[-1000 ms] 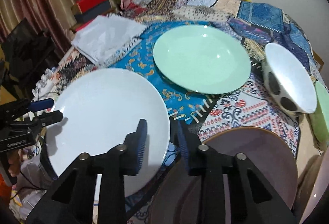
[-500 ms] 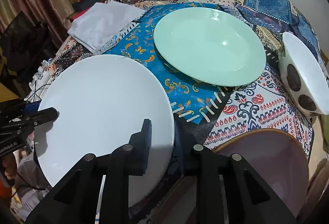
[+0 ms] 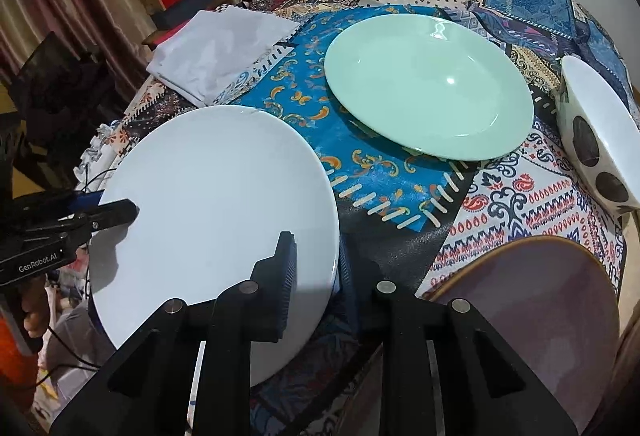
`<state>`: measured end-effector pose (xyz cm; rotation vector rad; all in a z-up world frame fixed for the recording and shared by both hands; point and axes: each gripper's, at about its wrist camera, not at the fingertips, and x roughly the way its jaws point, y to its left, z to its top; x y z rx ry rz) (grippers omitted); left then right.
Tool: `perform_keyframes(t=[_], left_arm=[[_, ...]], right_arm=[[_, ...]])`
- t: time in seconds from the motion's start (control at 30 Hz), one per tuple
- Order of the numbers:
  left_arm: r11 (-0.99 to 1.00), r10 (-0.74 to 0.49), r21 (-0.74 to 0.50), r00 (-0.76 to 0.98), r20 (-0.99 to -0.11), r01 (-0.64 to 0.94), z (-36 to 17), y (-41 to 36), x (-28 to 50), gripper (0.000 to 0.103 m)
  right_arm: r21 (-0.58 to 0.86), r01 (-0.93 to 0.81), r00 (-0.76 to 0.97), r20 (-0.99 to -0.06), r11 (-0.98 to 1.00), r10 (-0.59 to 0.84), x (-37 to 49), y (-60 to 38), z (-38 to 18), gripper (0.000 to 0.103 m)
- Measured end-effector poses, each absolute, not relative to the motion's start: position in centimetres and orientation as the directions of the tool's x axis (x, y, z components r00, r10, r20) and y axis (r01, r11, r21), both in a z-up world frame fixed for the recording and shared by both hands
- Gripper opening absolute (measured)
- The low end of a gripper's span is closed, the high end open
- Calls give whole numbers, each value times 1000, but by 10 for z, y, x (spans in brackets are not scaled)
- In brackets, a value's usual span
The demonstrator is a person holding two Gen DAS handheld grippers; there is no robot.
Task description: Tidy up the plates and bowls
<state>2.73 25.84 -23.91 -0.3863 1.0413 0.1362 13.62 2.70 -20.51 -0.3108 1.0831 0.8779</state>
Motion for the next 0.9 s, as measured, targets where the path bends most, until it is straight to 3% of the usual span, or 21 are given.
perform_keyframes(t=[0.37,0.9], left_arm=[[933,-72,-235,499,-864,-273,-240,238,21,41],[930,-55,-241,543,-838,-277,-219,235,26,41]], right_arm=[[185,-749,177,-869,636,461,130,27,-211,24],[189,-731,232,-835,656,499,128,14,-195,24]])
